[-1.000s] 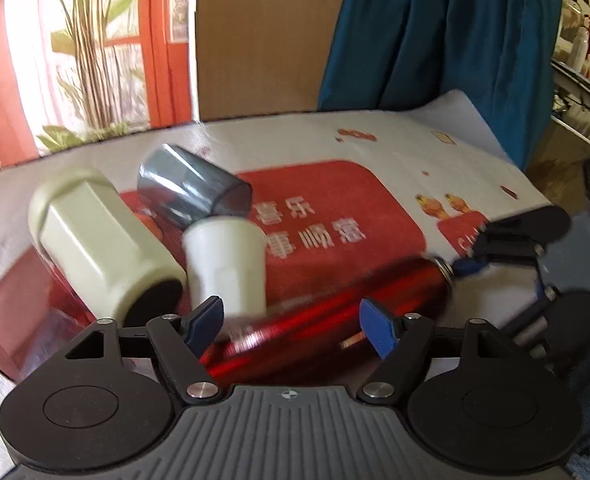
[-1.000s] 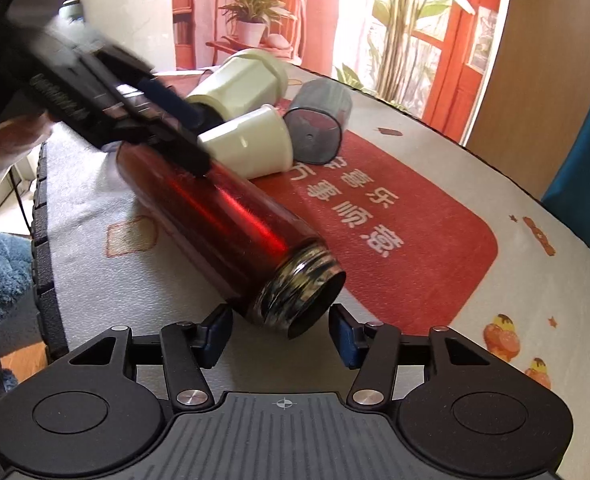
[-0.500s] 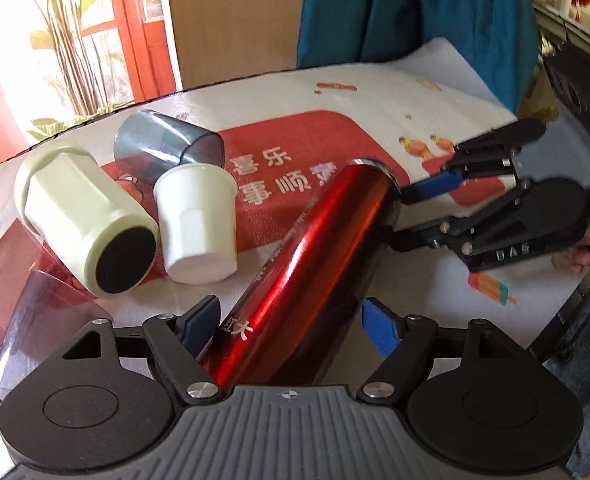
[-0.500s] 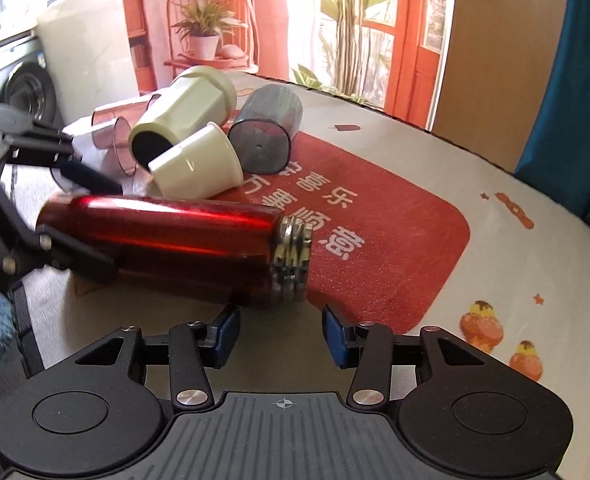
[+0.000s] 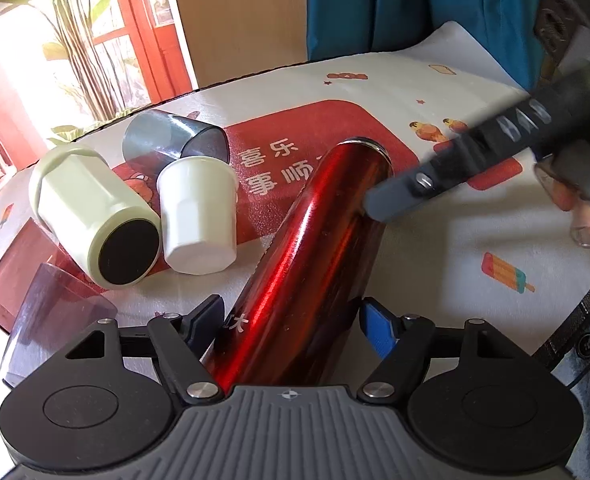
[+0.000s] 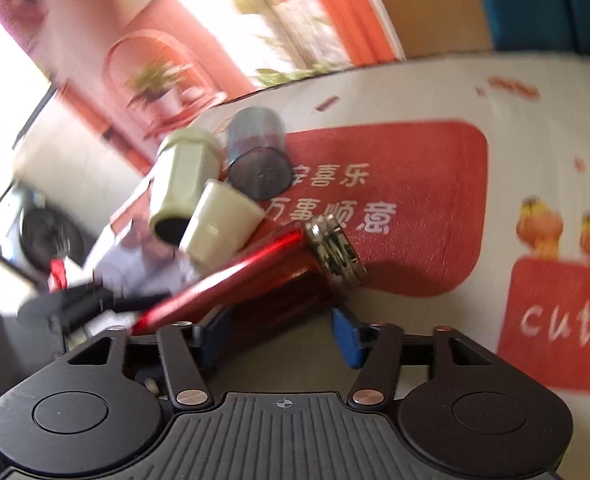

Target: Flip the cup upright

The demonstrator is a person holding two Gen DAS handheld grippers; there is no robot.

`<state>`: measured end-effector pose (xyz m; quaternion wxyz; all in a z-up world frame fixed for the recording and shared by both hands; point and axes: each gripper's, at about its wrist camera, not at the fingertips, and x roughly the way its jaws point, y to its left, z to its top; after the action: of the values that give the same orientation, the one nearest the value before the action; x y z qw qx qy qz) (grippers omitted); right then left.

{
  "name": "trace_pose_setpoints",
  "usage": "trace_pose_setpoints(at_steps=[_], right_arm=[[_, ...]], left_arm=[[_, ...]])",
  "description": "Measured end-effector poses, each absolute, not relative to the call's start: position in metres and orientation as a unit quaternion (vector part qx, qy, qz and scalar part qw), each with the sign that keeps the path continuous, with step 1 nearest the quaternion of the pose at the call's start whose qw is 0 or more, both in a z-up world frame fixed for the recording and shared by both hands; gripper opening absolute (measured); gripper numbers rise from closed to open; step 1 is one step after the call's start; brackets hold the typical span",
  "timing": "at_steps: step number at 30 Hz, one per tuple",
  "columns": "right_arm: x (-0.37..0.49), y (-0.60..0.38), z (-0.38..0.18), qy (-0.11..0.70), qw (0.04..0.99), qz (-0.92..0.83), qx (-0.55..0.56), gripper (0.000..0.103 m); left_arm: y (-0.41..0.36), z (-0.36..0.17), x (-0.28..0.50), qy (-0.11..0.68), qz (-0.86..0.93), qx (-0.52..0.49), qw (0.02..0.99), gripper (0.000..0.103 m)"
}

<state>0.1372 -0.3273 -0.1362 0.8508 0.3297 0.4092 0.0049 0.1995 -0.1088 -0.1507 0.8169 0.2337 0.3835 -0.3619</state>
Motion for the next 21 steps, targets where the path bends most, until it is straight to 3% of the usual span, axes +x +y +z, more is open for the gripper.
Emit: trace_pose_setpoints(at_steps=[4,8,14,16,21], right_arm=[[0.153,-0.337,-0.145,0.412,0.806,-0.044,0.423,0.071],[0.174,-0.335,-0.152,0.433,0.774,-0.091,0.454,0.076],[0.201,-0.320,-0.158,0.456,0.756,-0.152,0.445,0.078],[0.210,-0.310,-0.155,0.468,0.763,-0.170,0.411,0.071],[0.218,-0.287,-0.150,0.467,0.798,-0.160,0.346,0.069]], left_arm=[[-0.107,-0.149,0.199,0.388,-0.359,0.224,0.819,0.076],[-0.104,-0.149,0.199,0.393,-0.358,0.205,0.822,0.075],[-0.098,-0.150,0.193,0.400,-0.365,0.168,0.824,0.070],[-0.094,-0.151,0.191,0.406,-0.367,0.149,0.823,0.068],[-0.081,-0.155,0.194,0.437,-0.365,0.067,0.820,0.066]])
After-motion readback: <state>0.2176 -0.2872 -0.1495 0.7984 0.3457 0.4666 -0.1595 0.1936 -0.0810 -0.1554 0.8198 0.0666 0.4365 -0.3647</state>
